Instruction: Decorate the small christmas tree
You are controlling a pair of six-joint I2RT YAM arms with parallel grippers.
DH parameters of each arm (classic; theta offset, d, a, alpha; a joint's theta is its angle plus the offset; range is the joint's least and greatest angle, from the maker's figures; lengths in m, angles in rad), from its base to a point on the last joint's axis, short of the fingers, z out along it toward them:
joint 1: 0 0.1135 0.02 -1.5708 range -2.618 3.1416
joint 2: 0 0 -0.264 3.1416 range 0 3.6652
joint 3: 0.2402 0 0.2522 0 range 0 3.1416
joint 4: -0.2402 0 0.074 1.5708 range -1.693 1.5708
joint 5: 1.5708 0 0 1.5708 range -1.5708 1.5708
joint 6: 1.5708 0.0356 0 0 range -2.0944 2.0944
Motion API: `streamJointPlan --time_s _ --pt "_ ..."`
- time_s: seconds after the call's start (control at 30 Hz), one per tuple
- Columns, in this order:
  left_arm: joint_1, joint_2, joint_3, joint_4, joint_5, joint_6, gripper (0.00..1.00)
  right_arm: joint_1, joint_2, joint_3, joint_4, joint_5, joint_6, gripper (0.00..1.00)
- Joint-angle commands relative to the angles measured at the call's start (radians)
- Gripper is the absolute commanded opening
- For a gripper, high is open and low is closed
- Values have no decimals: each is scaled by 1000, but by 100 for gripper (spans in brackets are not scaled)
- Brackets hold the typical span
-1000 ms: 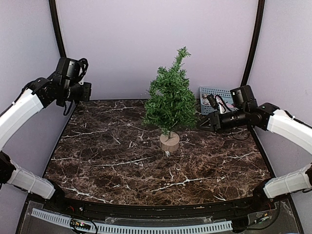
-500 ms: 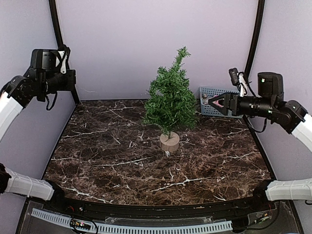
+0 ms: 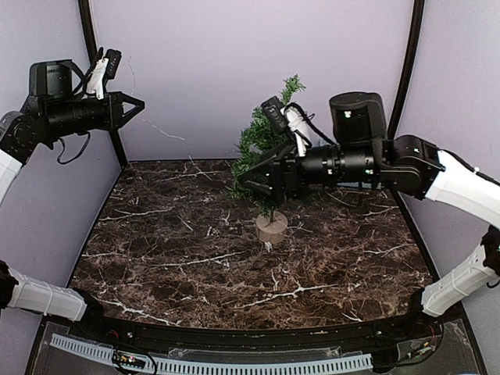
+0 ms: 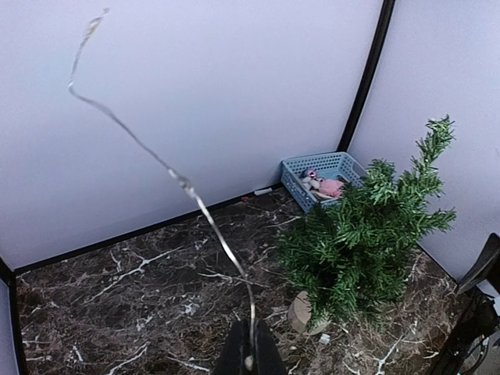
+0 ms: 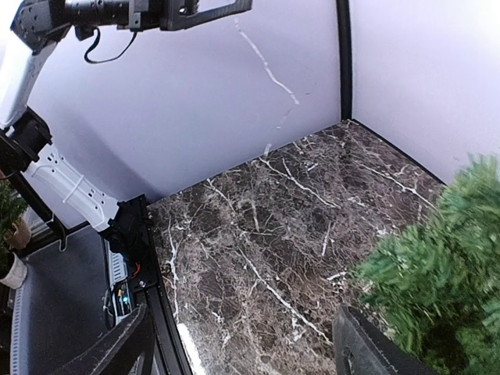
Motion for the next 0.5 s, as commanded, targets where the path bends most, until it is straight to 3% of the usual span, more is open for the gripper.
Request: streamJointPlan --time_s 0.0,0.27,0.37,0.43,0.47 --pt "5 -2 30 -2 129 -12 0 36 119 115 18 73 -65 80" --pt "5 -5 28 -5 144 -10 0 50 309 229 -25 70 -98 80" --pt "5 -6 23 5 138 -10 0 50 356 262 -48 101 -110 74" --pt "5 -7 16 16 136 -14 0 52 384 288 -66 102 -117 52" --pt "5 -9 8 21 135 -16 0 54 395 304 -72 93 -118 34"
